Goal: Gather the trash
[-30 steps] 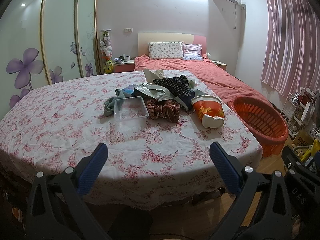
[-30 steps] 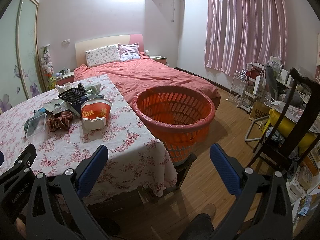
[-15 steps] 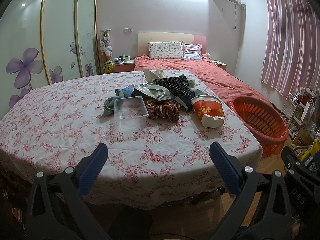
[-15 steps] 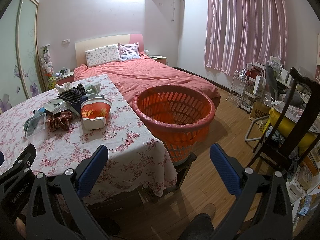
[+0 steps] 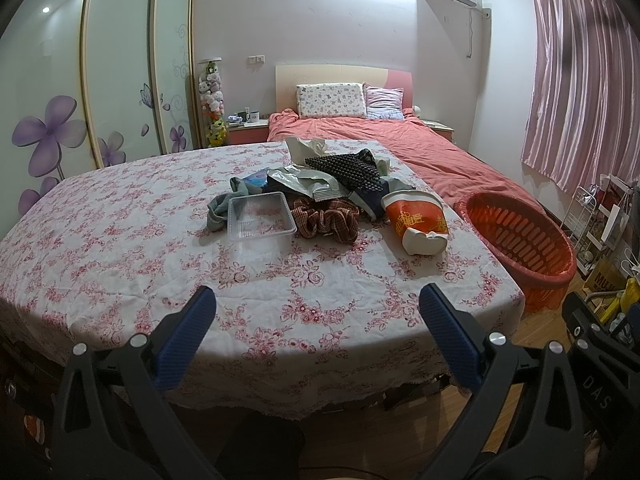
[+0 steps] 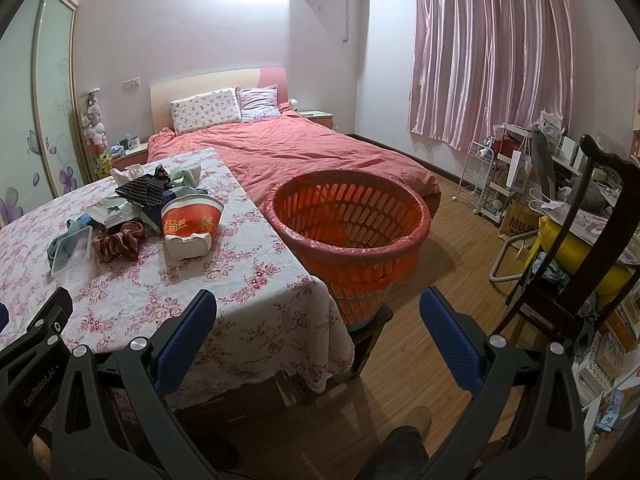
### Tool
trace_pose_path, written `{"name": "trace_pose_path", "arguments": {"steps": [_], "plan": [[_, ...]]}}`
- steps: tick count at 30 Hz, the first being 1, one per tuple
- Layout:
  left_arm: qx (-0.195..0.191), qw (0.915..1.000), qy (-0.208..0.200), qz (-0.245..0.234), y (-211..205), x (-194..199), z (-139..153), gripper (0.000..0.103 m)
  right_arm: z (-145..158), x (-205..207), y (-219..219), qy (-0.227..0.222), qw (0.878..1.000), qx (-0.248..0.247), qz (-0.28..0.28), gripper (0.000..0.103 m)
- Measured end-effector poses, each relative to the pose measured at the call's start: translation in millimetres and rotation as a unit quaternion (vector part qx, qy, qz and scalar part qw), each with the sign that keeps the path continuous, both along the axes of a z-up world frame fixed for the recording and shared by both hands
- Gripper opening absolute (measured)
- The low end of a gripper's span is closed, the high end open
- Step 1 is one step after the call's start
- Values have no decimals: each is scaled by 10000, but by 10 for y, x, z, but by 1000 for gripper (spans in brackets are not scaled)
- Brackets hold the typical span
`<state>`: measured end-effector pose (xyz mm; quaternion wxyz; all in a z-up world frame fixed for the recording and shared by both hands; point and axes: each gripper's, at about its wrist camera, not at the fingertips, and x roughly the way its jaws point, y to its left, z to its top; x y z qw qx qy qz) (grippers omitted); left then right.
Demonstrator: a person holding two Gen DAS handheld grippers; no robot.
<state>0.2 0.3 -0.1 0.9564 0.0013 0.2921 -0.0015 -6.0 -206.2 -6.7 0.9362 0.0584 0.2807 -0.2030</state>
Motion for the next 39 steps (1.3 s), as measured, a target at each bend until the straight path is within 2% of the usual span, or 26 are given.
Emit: {"name": "trace_pose_path", "arguments": {"steps": [39], "plan": [[-5, 10000, 72, 24, -5, 28, -46, 99, -31, 23, 7, 10, 10000, -1, -3, 101]]}}
